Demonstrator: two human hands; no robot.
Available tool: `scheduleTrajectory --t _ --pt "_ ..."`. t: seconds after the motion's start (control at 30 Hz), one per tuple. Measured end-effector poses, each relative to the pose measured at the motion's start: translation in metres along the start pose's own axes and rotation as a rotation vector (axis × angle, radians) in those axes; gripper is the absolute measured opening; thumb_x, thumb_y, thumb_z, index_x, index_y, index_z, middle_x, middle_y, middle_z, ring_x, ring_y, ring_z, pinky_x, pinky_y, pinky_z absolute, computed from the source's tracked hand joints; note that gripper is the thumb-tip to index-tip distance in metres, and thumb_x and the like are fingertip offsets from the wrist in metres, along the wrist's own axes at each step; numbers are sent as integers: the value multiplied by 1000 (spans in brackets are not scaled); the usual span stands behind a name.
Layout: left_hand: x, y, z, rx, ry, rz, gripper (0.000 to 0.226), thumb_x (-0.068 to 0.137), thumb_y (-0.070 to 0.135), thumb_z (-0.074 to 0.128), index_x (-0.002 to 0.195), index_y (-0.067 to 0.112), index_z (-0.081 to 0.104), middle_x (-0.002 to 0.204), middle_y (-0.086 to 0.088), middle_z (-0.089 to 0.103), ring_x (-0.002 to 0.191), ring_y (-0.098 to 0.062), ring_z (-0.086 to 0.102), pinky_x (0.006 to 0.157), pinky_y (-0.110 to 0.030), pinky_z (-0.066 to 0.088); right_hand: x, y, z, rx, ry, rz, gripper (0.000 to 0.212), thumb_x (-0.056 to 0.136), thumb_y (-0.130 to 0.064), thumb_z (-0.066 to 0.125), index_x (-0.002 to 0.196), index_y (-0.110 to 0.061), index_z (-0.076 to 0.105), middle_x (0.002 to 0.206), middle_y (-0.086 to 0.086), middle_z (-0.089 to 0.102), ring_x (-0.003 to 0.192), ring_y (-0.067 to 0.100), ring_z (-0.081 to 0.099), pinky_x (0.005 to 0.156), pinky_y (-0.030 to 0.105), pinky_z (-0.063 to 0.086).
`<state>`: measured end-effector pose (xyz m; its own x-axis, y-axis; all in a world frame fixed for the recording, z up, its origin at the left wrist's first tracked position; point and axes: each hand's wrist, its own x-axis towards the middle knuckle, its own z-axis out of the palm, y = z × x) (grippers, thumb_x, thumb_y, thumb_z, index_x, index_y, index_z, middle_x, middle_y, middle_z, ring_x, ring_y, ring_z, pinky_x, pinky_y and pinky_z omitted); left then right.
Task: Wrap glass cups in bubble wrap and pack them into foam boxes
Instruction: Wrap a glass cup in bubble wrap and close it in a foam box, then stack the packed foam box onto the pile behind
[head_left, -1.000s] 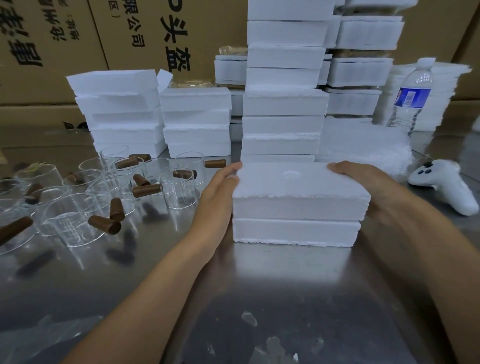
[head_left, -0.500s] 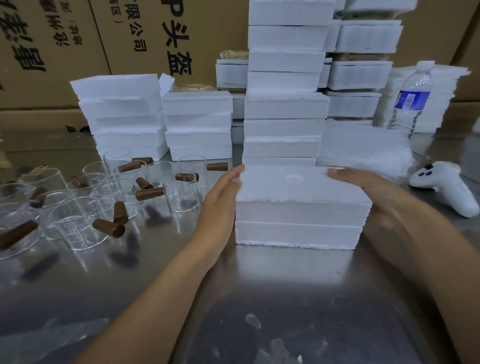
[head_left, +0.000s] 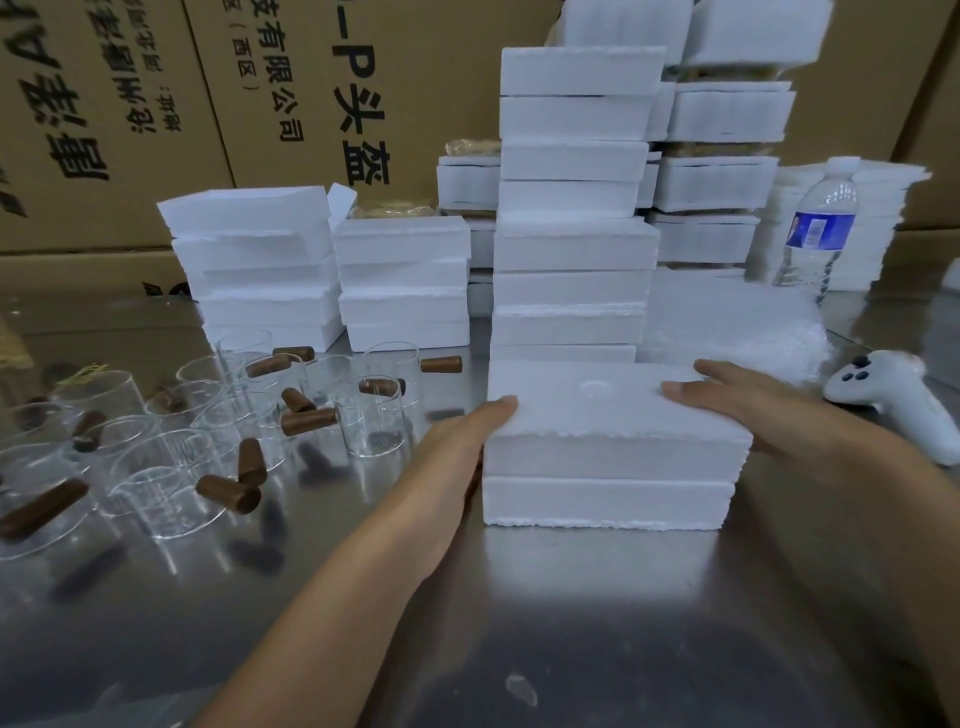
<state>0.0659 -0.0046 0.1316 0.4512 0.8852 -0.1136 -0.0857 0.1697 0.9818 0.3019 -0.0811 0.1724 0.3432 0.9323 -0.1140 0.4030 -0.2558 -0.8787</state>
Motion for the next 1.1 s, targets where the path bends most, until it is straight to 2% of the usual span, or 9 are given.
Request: scheduleTrajectory --t 0.1,0.17,0.33,0.43,0.53,0.63,0.8,0.97,1.1 --pt "2 -6 0 158 90 -3 95 46 73 62 128 27 54 127 6 61 120 -19 54 108 -42 35 -3 -2 1 43 -30 66 66 39 -65 68 89 -21 68 70 -3 70 61 11 65 65 26 45" --pt "4 -11 0 176 112 21 98 44 77 58 130 31 50 130 8 57 122 -18 52 109 -43 35 -5 0 2 85 -55 99 61 38 -63 70 84 -22 69 60 -1 67 50 10 61 61 27 43" --pt "3 -14 -1 62 117 77 84 47 71 63 121 32 53 125 8 61 119 -16 55 107 -42 37 1 5 8 223 -43 17 62 43 -59 71 90 -19 71 77 0 72 66 15 65 64 27 46" --pt "6 -13 -2 -78 152 129 73 49 56 70 116 31 56 119 5 65 111 -15 61 104 -43 42 4 5 19 495 -137 0 42 55 -45 71 86 -17 77 90 0 74 74 14 71 69 29 54" --pt "11 -15 -7 -174 175 136 72 53 47 72 120 25 56 115 1 68 101 -17 66 96 -40 50 2 3 22 715 -251 18 31 65 -33 63 89 -16 74 87 4 74 67 16 70 51 26 55" --pt "12 -15 -10 -206 163 136 68 60 42 70 123 21 56 108 -1 71 94 -17 69 86 -35 53 1 0 19 662 -242 6 40 67 -33 59 104 -17 63 88 3 74 68 15 70 50 26 54" --pt "9 -12 -7 -247 71 191 65 68 43 71 125 16 55 110 2 70 93 -12 68 81 -29 49 -4 -7 16 708 -144 -67 31 69 -31 57 97 -21 64 87 -2 74 70 12 70 50 25 54" --pt "12 -5 -9 -501 15 130 58 73 52 54 118 15 54 104 -3 65 82 -14 69 80 -32 50 -7 -18 8 828 -26 -144 40 68 -32 59 108 -23 61 104 0 67 89 19 63 68 36 56" --pt "14 -7 -4 -367 -5 110 48 65 45 57 103 16 59 84 -3 71 78 -18 69 70 -30 51 1 -47 -1 993 27 -257 26 85 -31 52 109 -25 59 111 1 67 99 22 63 82 46 49"
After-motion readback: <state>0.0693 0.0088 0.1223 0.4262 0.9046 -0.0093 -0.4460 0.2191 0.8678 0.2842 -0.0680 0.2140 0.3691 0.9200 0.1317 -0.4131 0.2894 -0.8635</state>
